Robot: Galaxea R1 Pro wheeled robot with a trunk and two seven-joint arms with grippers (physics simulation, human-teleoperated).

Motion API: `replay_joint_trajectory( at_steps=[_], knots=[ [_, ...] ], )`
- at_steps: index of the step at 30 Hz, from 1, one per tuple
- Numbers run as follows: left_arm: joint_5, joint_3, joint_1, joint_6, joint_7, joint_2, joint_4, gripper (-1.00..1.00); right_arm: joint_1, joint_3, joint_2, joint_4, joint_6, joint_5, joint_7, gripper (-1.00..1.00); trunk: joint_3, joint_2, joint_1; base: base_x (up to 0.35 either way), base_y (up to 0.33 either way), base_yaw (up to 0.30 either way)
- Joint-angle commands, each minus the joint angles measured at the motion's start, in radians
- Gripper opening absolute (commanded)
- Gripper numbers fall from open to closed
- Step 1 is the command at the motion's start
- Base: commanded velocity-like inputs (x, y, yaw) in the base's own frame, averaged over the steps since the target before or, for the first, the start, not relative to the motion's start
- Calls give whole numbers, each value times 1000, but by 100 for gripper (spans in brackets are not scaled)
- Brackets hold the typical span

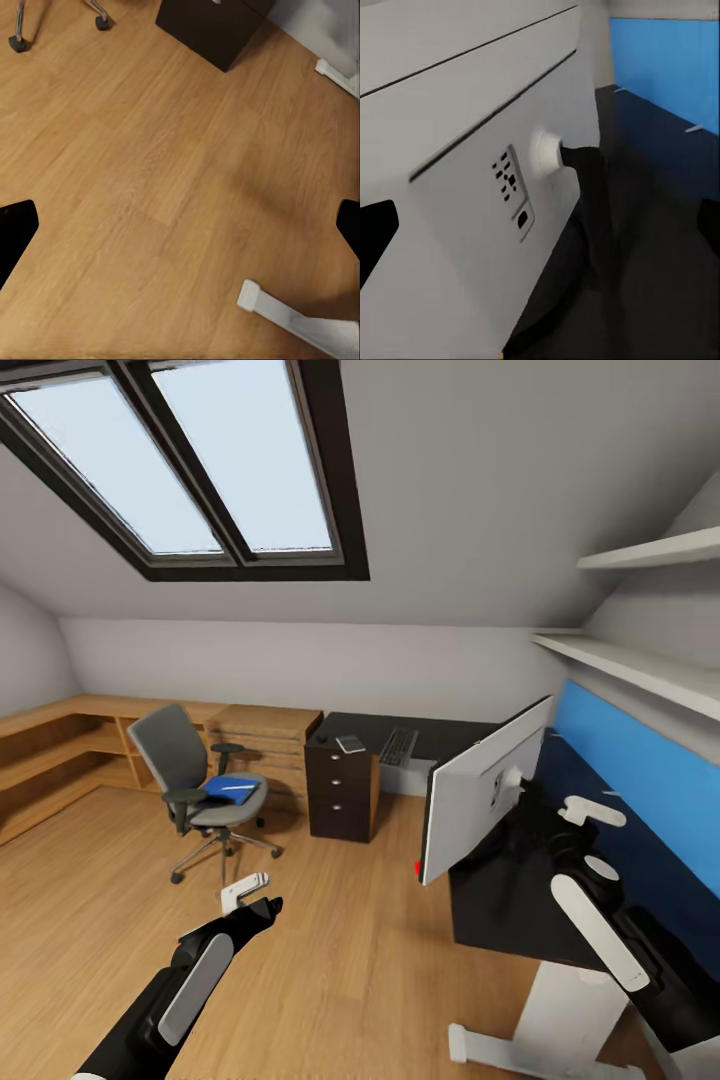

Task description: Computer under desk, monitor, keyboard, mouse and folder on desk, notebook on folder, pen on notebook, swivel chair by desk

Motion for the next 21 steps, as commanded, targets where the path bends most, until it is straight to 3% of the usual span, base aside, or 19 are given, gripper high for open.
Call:
replay_joint_trajectory(
  at_steps=[1,8,18,19,21],
  knots=[
    [10,-3,0,0,10,1,-2,100,-1,3,1,7,4,-3,-6,100,0,-1,0,-299,-124,-161],
    [10,-2,0,0,10,1,-2,100,-1,2,25,21,4,-1,-4,100,0,-1,0,-252,-66,-62],
    [7,-1,0,0,10,3,-3,100,-1,3,28,81,1,8,2,100,0,-1,0,-26,-3,-2],
    [7,-1,0,0,10,2,-3,100,-3,3,61,280,-81,116,79,100,0,-1,0,0,0,0],
    [8,-2,0,0,10,2,-4,100,-3,1,74,325,-93,133,113,100,0,-1,0,0,0,0]
  ],
)
